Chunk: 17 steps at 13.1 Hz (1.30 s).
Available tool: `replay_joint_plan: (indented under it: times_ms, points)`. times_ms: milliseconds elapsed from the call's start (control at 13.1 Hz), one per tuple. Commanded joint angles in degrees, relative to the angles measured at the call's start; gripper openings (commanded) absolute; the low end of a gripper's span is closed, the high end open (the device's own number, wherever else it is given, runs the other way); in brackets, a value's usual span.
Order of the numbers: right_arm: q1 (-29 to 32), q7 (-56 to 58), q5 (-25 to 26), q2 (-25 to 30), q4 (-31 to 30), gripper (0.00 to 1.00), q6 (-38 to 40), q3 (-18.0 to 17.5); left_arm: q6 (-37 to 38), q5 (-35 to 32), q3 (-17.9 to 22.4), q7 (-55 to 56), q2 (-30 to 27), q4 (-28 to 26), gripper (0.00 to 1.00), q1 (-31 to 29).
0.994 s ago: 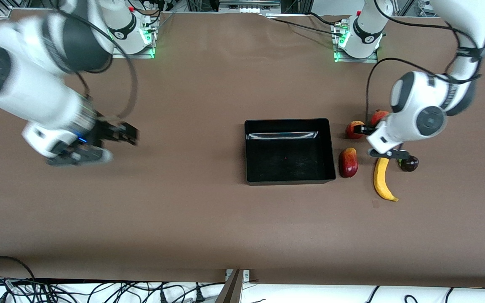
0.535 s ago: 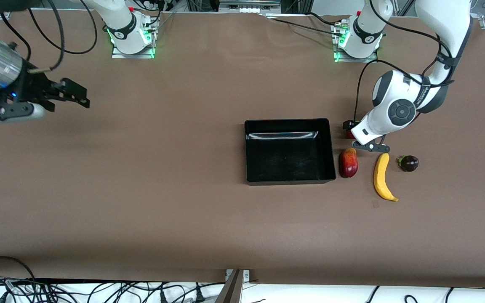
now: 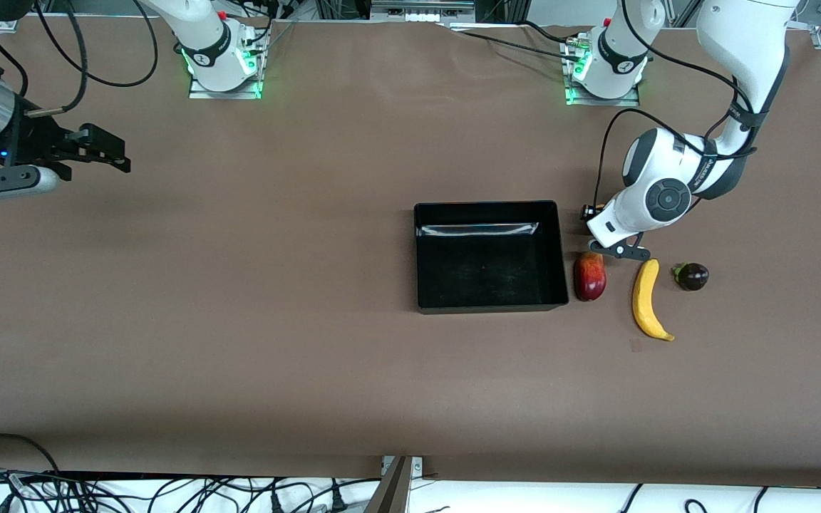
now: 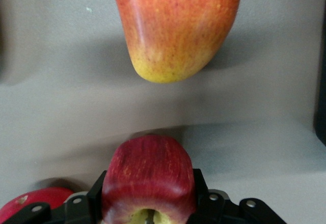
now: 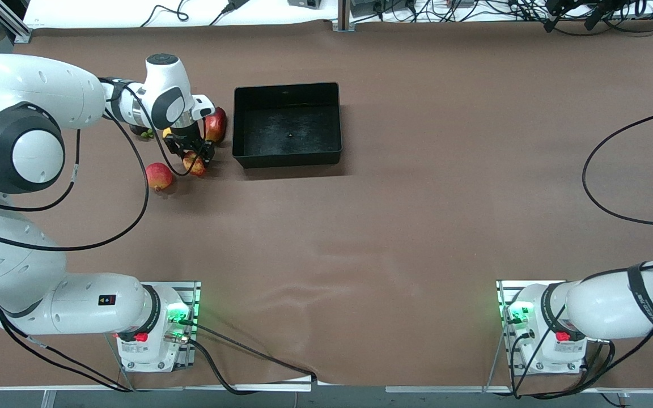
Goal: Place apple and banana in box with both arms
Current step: 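Grasp the red apple with the left gripper and lift it, then move the apple over the black box and open the left gripper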
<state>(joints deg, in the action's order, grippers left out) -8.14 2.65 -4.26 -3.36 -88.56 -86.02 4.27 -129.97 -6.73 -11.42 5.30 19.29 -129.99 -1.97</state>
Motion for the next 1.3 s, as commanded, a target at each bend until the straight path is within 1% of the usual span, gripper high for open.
replay_joint_plan:
  times_ms: [0,153,229,306,382,535,612,765,841,918,1071,1224]
  points:
    - [7.08,0.61,2.93,1.69,-1.27,1.0,-0.29,-7.25,9.34,-0.3,-1.59,0.59,-2.23,5.59,0.0,-0.05]
    - [7.0,-2.8,3.03,1.61,-0.74,1.0,-0.29,-7.35,21.28,-0.13,-2.99,0.59,-2.59,14.54,0.0,-0.05]
    - [7.0,-3.35,3.03,1.52,-0.39,1.0,-0.29,-7.43,26.04,0.48,-3.17,1.11,-2.15,18.94,0.0,0.38]
    - [7.0,-3.35,2.95,1.52,-0.22,1.0,-0.64,-7.35,28.78,3.01,-3.52,2.25,-1.89,22.11,0.0,1.17]
    - [7.08,-3.35,2.77,1.17,0.05,1.0,-1.25,-7.09,29.85,6.08,-3.7,4.18,-1.36,23.97,0.0,1.61]
    - [7.44,-2.39,2.6,0.2,2.85,1.0,-0.73,-6.47,29.43,9.62,-4.75,9.26,0.13,26.44,0.0,5.73]
    - [7.35,-2.91,2.94,0.37,2.95,1.0,-0.64,-6.47,29.42,9.63,-4.66,14.43,1.96,29.24,0.0,8.8]
    - [7.43,-3.18,4.08,0.03,2.95,1.0,-1.34,-6.47,29.34,8.67,-4.66,24.37,6.88,34.51,0.0,13.11]
    - [7.44,-3.35,4.18,-0.59,3.04,1.0,-2.13,-6.38,28.73,8.58,-4.49,26.32,9.08,36.1,0.0,14.18]
    - [7.44,-2.92,3.92,-0.68,3.04,1.0,-2.74,-6.38,26.02,8.05,-4.31,26.52,10.49,35.68,0.0,14.27]
    - [7.17,-2.56,3.56,-0.68,3.04,1.0,-2.66,-6.38,20.66,4.12,-4.49,25.73,12.87,34.28,0.0,14.01]
    - [6.91,-3.18,3.91,-0.68,3.04,1.0,-2.75,-6.73,19.59,2.69,-4.49,25.73,15.07,33.92,0.0,14.28]
